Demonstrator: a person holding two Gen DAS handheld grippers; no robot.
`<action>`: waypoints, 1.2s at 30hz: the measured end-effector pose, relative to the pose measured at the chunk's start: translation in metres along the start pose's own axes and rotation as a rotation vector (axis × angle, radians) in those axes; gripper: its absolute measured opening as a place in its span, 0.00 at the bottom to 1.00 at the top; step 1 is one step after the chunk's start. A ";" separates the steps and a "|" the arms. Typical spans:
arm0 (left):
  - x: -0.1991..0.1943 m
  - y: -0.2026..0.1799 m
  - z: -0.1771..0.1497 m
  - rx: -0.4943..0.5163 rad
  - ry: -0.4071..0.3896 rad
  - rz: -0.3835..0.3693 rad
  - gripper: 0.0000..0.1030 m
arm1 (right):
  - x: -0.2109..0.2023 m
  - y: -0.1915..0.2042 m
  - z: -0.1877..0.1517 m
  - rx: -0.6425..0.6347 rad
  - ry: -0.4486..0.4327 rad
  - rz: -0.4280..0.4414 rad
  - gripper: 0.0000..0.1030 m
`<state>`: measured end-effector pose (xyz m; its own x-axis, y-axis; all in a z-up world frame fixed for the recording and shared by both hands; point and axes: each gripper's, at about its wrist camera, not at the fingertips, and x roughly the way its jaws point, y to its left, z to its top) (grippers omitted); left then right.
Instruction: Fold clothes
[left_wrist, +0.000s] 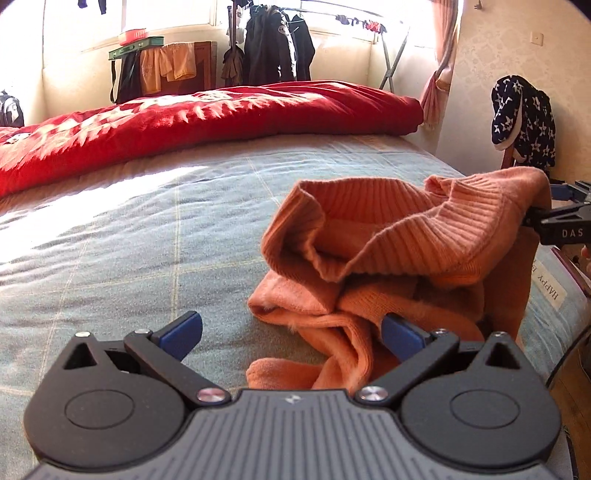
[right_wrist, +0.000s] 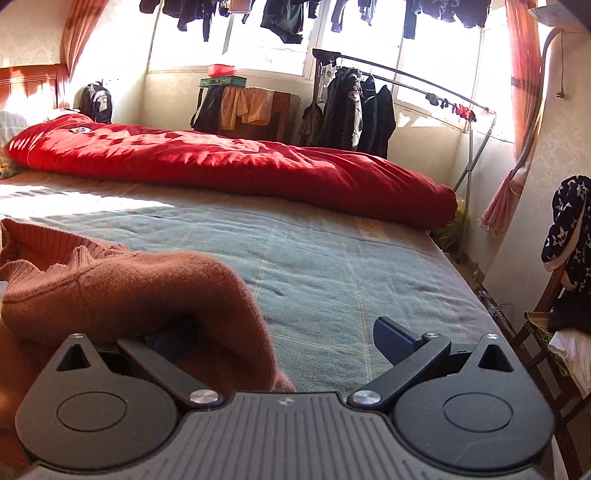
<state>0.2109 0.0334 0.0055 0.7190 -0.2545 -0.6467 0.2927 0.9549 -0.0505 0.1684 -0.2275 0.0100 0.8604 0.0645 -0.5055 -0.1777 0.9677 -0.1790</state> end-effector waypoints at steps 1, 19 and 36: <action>0.003 0.001 0.004 0.008 -0.008 -0.002 1.00 | 0.001 0.001 -0.001 -0.005 0.002 -0.002 1.00; 0.050 0.017 0.022 -0.024 -0.031 -0.033 1.00 | 0.030 -0.010 0.002 0.028 0.037 0.053 1.00; 0.067 0.033 0.034 -0.017 -0.068 0.044 0.99 | 0.038 -0.021 0.010 0.043 0.020 0.038 1.00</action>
<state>0.2897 0.0426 -0.0134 0.7720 -0.2218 -0.5956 0.2499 0.9676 -0.0364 0.2100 -0.2434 0.0027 0.8436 0.0973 -0.5281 -0.1891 0.9743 -0.1227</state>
